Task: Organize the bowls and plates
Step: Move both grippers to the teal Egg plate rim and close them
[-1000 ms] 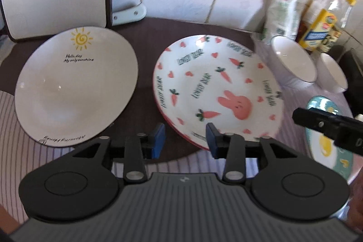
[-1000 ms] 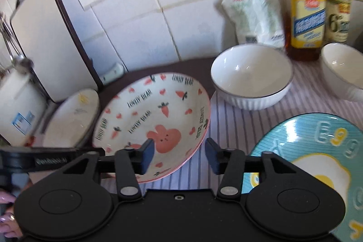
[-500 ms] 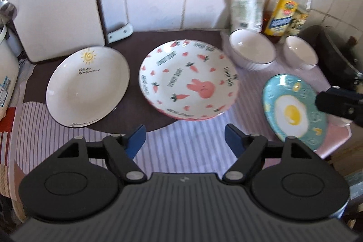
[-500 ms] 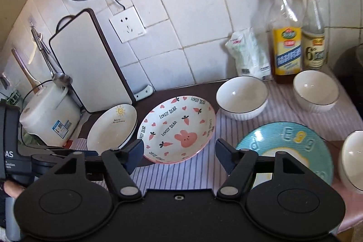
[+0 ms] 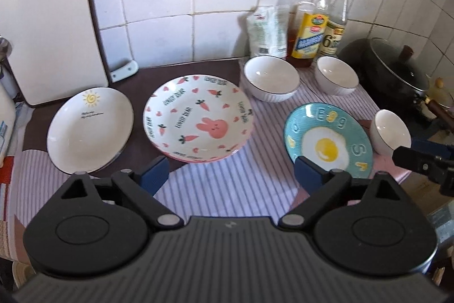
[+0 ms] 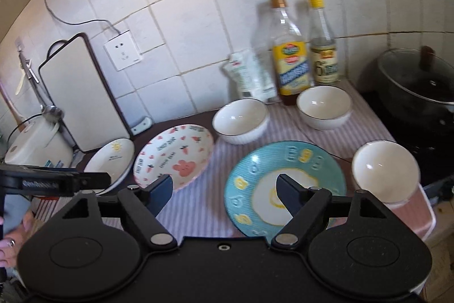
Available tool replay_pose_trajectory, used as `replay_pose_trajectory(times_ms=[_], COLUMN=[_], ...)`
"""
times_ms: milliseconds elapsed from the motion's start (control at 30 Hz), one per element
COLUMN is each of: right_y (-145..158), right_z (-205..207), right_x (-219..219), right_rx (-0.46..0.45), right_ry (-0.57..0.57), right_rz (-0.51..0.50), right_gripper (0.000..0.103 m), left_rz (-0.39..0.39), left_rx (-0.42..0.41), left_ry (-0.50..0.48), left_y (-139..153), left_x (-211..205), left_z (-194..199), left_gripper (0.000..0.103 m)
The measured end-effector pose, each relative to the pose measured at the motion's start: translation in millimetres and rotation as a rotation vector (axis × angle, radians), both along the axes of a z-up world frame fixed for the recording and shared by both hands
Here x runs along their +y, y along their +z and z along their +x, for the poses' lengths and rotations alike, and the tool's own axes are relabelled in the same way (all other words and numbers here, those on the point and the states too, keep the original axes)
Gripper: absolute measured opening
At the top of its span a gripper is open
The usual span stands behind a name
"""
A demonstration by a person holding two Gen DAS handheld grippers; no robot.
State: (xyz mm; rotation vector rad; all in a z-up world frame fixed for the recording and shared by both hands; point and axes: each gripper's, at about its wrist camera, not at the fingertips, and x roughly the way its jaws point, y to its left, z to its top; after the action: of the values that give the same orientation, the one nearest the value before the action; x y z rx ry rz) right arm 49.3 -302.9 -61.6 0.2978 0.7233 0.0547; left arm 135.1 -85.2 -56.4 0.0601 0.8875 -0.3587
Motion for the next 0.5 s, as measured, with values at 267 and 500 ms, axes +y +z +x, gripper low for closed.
replay_pose_trajectory(times_ms=[267,500], right_y=[-25.4,-79.8], right_z=[-23.0,-13.8], right_x=[-16.0,-31.0], right_rx=[-0.033,-0.044], right_ry=[-0.081,-0.226], right_rz=[-0.029,0.012], right_gripper=[0.089,0.091], left_rz=[-0.033,-0.008], left_rx=[0.022,-0.046], left_ry=[-0.018,-0.019], left_y=[-33.1,-87.0], left_x=[-22.7,-49.0], left_z=[2.7,28.4], left_gripper=[0.099,0.103])
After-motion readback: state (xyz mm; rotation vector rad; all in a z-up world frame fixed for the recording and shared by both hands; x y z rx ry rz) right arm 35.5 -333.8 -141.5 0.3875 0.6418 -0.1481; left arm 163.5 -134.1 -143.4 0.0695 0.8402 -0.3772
